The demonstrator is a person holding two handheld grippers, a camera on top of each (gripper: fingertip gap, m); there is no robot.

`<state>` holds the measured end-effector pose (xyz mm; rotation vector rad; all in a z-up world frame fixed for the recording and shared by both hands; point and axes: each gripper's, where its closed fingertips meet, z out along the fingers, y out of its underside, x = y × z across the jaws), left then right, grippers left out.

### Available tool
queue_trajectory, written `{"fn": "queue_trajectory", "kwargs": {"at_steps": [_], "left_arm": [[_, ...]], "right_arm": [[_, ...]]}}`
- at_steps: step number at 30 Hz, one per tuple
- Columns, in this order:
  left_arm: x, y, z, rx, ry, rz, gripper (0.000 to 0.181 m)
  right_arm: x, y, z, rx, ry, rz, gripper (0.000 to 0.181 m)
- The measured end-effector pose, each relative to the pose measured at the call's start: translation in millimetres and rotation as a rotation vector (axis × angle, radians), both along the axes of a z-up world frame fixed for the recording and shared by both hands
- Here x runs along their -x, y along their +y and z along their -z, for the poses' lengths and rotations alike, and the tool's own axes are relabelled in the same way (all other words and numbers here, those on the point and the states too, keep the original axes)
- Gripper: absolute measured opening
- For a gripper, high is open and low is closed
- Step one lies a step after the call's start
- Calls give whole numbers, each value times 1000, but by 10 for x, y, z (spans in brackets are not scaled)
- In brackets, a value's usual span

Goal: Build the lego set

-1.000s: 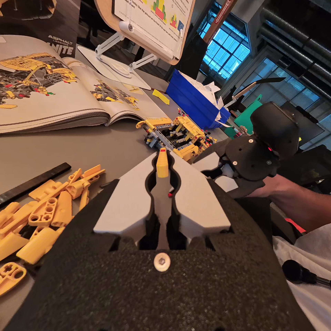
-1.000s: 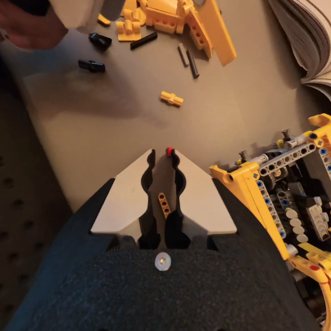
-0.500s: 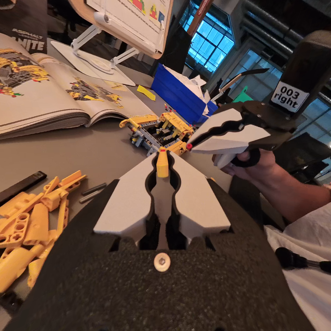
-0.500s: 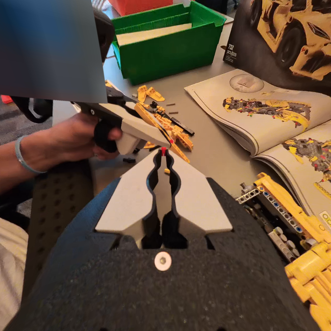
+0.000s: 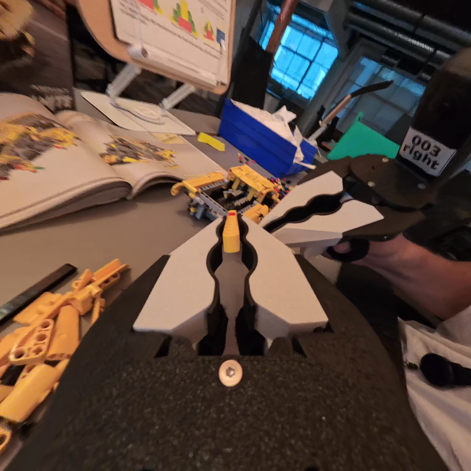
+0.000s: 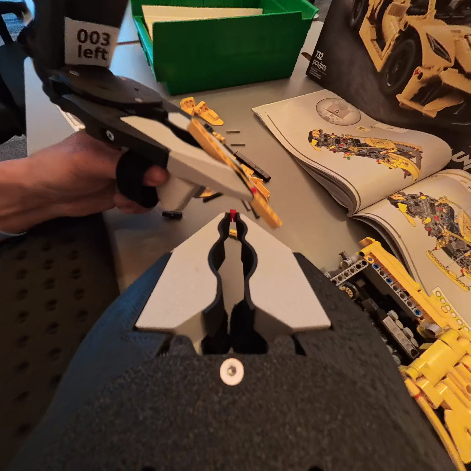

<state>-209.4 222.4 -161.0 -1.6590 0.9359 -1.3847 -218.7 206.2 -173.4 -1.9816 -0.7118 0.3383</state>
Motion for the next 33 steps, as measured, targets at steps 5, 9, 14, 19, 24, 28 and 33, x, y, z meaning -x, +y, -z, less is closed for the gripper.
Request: {"fn": "queue_trajectory", "kwargs": {"at_steps": [5, 9, 14, 19, 24, 28, 33], "left_arm": [[-33, -47, 51, 30, 15, 34, 7], [-57, -80, 53, -10, 31, 35, 7], [-71, -90, 85, -20, 55, 33, 7], [-90, -103, 127, -46, 88, 32, 7], [-133, -162, 168, -113, 134, 44, 7], [-203, -293, 187, -215, 173, 89, 7], [-232, -298, 274, -230, 224, 94, 7]], "right_arm": [[-40, -7, -110, -37, 73, 47, 3], [-47, 5, -83, -17, 69, 54, 3], [-60, 2, -31, -3, 52, 57, 3], [-77, -11, 13, 17, 62, 60, 3], [-112, -71, 64, 114, 146, 53, 3], [-326, -328, -46, 157, 260, 4, 3], [-1528, -1006, 218, 157, 21, 19, 3]]}}
